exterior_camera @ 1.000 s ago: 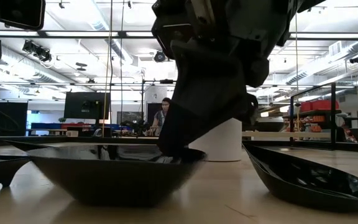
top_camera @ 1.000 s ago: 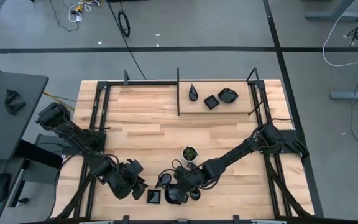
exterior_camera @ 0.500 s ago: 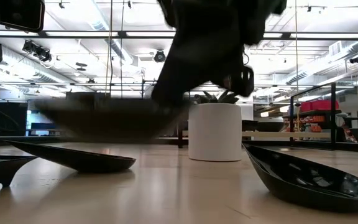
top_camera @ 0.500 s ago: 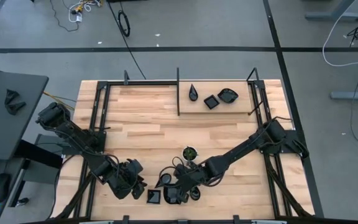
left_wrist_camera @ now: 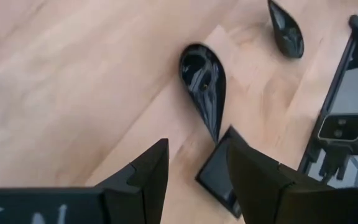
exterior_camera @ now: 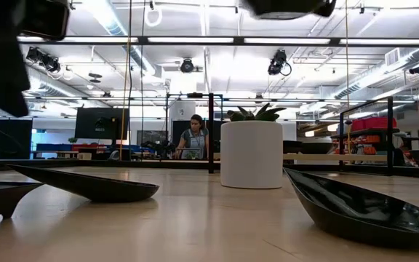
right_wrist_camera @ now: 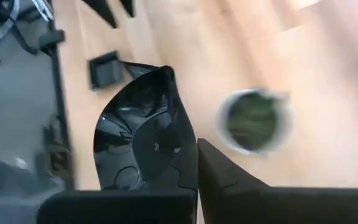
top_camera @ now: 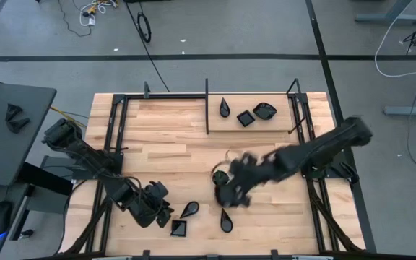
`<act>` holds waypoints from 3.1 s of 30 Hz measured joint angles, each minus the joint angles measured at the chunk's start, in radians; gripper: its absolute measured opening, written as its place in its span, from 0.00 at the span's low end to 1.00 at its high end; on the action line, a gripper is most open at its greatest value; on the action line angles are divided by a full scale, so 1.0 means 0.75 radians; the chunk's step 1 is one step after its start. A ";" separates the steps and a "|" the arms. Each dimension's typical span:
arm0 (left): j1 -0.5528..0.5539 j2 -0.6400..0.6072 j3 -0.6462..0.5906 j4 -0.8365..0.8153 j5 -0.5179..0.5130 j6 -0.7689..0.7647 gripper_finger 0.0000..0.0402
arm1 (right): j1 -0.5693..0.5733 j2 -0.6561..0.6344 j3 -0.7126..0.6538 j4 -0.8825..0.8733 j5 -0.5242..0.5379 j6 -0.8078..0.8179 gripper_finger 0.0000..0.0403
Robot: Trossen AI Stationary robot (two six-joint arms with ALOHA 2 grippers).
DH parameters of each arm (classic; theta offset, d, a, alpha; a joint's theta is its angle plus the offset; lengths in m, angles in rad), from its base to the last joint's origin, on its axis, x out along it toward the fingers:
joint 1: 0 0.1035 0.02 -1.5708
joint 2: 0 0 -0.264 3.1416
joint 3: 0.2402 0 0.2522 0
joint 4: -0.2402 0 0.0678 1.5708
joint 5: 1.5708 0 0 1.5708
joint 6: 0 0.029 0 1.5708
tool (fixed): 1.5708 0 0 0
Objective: Pick & Place Mini shaped plates
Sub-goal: Stack the leaf shaped plate on top of the leaf shaped plate on the shelf, then stack the drop shaped plate on top of the drop shaped plate on the shelf
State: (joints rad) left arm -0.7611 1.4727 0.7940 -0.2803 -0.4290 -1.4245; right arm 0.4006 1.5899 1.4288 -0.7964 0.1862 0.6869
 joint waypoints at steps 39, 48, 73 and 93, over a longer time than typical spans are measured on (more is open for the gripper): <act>1.119 -0.240 0.002 0.223 0.180 0.630 0.41 | -1.677 0.173 -0.001 -0.422 -0.239 -2.578 0.01; 1.220 -0.240 0.002 0.233 0.304 0.742 0.41 | -1.703 0.176 -0.001 -0.371 -0.240 -2.505 0.16; 1.239 -0.283 0.003 0.019 0.539 0.723 0.41 | -1.240 0.008 -0.001 -0.163 -0.635 -0.981 0.19; 0.669 -0.370 0.001 -0.355 0.294 0.588 0.41 | -0.149 -0.089 0.000 0.003 -0.103 0.092 0.03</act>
State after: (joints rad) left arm -0.2596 1.1950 0.7944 -0.5465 -0.2083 -0.9838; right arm 0.2892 1.5234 1.4287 -0.7940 0.1087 0.7556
